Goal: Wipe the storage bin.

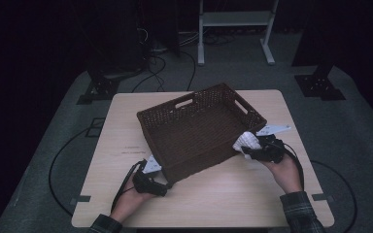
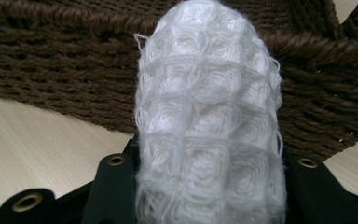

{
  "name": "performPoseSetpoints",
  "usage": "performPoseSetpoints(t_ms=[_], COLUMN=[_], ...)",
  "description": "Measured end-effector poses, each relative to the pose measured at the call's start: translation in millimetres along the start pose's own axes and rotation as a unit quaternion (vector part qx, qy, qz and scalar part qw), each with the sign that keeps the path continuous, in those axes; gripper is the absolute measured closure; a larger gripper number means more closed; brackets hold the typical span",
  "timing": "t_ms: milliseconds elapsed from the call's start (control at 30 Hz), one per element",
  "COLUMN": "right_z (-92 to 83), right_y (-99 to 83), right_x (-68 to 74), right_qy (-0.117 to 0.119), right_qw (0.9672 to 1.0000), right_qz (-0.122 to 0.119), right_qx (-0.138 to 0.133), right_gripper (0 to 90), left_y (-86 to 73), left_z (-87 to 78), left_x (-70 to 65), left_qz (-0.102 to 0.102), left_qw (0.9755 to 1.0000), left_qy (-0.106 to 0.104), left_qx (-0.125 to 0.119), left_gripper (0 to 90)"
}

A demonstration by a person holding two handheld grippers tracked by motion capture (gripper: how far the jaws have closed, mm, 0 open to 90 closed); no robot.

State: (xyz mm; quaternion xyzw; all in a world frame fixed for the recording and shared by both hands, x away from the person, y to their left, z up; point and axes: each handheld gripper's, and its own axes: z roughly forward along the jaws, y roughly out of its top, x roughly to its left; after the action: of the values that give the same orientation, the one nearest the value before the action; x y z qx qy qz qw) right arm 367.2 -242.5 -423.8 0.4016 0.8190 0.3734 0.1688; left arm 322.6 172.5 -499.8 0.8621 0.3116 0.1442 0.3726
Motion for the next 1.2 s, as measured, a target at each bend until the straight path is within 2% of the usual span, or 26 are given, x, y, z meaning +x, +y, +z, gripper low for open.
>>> performPoseSetpoints(t_ms=[733, 1000, 1200], right_z=[29.9, 40.1, 41.3], right_y=[-21.5, -29.0, -29.7], right_x=[-0.5, 3.0, 4.9], right_qy=[0.006, 0.011, 0.009], right_qw=[0.9988, 0.9977, 0.9975], right_qz=[0.010, 0.007, 0.001], right_qx=[0.047, 0.067, 0.071], right_gripper=[53.7, 53.7, 53.7], left_y=[0.0, 0.0, 0.0], left_z=[0.0, 0.0, 0.0], left_x=[0.1, 0.1, 0.0], left_qz=[0.000, 0.000, 0.000], left_qw=[1.0000, 1.0000, 1.0000], left_qy=[0.000, 0.000, 0.000], left_qx=[0.000, 0.000, 0.000], left_gripper=[9.0, 9.0, 9.1])
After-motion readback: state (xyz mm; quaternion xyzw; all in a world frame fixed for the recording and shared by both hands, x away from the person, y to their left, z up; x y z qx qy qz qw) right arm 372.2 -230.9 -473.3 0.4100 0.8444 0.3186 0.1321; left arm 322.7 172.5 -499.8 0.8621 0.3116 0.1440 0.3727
